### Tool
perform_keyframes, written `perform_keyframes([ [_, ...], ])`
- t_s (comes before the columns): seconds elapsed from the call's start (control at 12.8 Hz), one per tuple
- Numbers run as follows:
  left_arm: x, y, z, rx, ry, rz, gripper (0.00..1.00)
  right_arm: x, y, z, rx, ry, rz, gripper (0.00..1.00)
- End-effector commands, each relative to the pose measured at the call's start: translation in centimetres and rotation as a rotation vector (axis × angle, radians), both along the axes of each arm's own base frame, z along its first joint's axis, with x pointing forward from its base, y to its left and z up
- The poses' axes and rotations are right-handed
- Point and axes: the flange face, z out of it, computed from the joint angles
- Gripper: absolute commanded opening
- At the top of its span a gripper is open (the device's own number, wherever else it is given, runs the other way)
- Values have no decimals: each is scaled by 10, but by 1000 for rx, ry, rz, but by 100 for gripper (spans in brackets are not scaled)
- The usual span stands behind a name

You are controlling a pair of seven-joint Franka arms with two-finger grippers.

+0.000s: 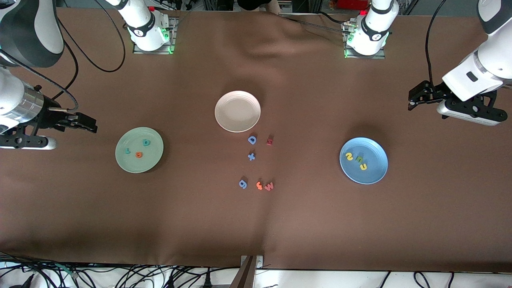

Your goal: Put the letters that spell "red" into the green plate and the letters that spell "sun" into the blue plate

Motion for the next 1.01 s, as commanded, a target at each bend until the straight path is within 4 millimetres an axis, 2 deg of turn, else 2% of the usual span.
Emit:
perform_keyframes([
  [0.0,1,-4,8,-22,1,-24,100,-13,-7,18,-13,-7,1,99],
  [0.31,1,-4,7,-22,4,-26,100,-25,-5,17,-36,-16,13,99],
  [0.62,0,-3,8,-22,2,-24,100,-24,-4,20,-32,-21,-13,99],
  [0.7,0,-3,8,-22,4,-24,100,-25,6,20,-31,-20,7,99],
  [0.94,0,-3,7,-22,5,-24,100,-24,4,19,-33,-18,1,99],
])
